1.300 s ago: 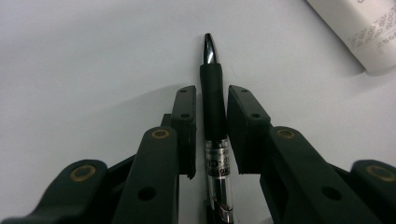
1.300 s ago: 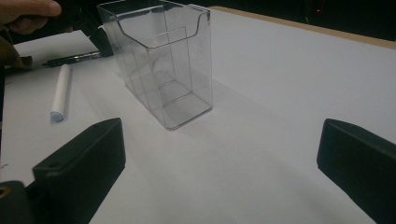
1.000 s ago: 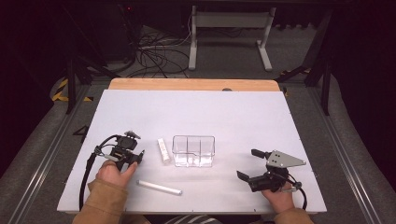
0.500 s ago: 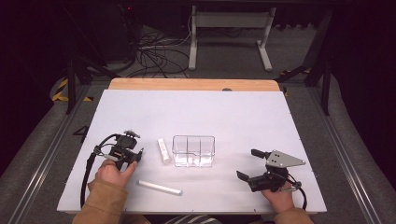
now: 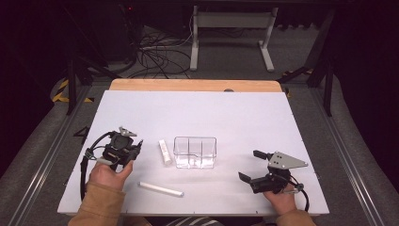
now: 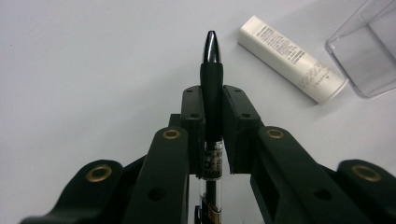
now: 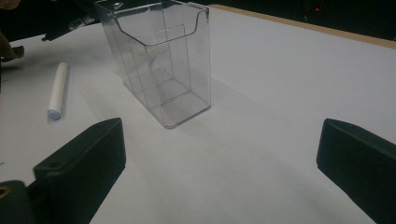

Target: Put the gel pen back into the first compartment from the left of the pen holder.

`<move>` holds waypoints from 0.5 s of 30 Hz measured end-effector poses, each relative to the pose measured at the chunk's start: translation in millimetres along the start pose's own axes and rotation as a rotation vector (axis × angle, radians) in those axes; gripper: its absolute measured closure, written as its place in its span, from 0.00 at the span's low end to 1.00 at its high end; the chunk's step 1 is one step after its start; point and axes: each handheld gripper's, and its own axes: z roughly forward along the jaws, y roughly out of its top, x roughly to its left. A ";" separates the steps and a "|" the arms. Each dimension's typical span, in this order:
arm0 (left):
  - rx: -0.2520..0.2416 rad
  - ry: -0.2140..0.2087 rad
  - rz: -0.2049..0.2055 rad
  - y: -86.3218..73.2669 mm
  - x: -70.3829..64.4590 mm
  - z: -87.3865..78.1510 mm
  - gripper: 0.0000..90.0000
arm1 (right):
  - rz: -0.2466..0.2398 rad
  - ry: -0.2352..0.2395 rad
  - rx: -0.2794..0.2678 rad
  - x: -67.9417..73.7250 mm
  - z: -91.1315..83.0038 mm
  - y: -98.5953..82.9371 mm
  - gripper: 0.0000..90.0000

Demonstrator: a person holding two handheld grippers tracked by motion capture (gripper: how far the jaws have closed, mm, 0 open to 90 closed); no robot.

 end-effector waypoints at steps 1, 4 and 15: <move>-0.020 -0.001 0.005 0.0 -0.5 -1.8 0.89 | 0.000 0.000 0.000 0.0 0.0 0.0 0.02; -0.063 -0.004 0.023 1.0 -2.9 -8.8 0.89 | 0.001 0.000 -0.001 0.0 0.0 0.0 0.02; -0.161 -0.038 0.055 5.2 -5.7 -28.9 0.89 | 0.001 0.002 0.000 0.0 0.2 -0.1 0.02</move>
